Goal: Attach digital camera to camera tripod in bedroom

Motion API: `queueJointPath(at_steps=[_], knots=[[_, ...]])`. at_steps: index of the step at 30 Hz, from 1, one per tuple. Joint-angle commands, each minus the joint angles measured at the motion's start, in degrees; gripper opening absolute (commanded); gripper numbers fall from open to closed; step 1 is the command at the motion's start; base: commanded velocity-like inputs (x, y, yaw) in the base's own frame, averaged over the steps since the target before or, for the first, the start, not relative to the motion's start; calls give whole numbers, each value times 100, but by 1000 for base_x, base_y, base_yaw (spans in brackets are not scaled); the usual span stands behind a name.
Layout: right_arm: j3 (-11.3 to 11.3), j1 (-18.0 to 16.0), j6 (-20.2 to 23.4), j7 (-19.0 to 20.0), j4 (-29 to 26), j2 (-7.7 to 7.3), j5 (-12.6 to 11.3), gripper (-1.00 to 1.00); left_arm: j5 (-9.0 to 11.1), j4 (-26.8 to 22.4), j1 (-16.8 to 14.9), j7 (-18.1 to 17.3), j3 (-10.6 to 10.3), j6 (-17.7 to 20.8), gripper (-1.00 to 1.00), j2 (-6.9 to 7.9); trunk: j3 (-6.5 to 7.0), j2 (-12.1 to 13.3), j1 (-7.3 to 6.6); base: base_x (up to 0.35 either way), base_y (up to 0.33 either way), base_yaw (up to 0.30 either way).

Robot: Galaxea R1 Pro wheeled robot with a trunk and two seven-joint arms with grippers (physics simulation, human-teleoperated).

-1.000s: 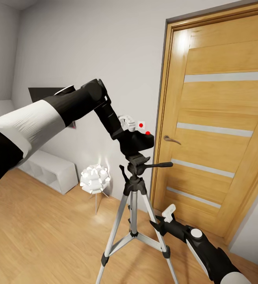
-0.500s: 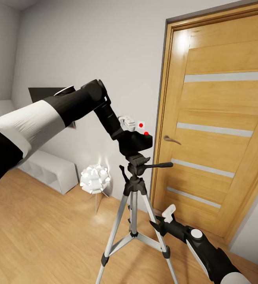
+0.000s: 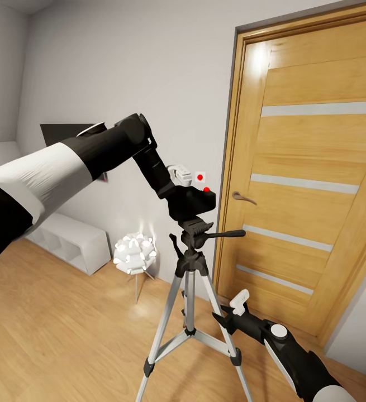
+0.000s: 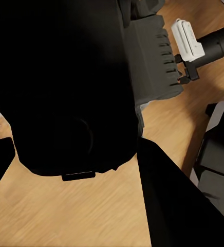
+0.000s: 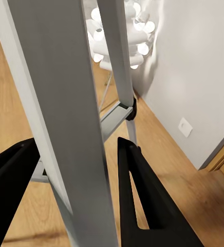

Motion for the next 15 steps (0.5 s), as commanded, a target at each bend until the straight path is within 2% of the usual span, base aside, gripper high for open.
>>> queueJointPath(at_steps=[1,11,12,15], knots=[[27,-1,-39,10,308,-4,99,-100,54,0,-11,1,-38,30,-100,3,-13,-8,5,0,0,0],[27,-1,-39,10,308,-4,103,-100,53,-1,12,2,-38,170,-100,3,-13,-8,5,0,0,0],[27,-1,-39,10,308,-4,104,-100,52,-3,12,2,-40,180,100,3,-13,-8,5,0,0,0],[27,-1,-39,10,308,-4,105,-100,52,-5,15,3,-44,205,100,3,-13,-8,5,0,0,0]])
